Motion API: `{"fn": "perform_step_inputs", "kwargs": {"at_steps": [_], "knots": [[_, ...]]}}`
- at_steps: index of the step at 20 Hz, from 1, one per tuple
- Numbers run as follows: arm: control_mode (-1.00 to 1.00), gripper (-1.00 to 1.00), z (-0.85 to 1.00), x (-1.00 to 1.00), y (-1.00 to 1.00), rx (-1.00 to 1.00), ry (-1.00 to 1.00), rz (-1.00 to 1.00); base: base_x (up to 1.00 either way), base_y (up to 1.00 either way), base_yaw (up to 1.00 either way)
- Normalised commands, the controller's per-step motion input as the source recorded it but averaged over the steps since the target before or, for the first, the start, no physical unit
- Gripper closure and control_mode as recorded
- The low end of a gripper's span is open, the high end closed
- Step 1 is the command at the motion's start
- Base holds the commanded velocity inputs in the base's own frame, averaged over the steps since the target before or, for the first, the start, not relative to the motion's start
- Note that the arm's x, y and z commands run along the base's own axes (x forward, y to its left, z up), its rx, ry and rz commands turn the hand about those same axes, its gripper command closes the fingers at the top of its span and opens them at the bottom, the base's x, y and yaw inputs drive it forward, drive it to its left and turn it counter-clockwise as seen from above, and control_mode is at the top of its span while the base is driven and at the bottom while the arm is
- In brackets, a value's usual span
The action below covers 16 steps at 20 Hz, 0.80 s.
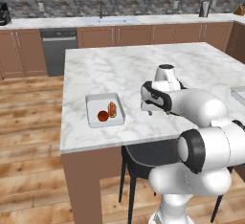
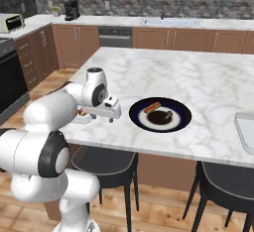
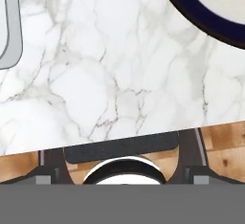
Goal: Place one cooked food and one vegetable from the large plate to each tupperware container.
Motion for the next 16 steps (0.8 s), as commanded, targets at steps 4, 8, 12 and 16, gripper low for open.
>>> {"fn": "perform_step_inputs", "kwargs": {"at_steps": [4,8,12,16], "knots": [[-1.00,-1.00,0.00,0.06,-0.31,0.00,0.00,0.00,0.00,0.00,0.00],[1.00,-1.00,0.00,0.00,0.00,0.00,0.00,0.00,0.10,-1.00,0.01],[1.00,-1.00,0.00,0.00,0.00,0.00,0.00,0.00,0.25,-0.99,0.01],[1.00,-1.00,0.00,0.00,0.00,0.00,0.00,0.00,0.25,-0.93,0.01]]}}
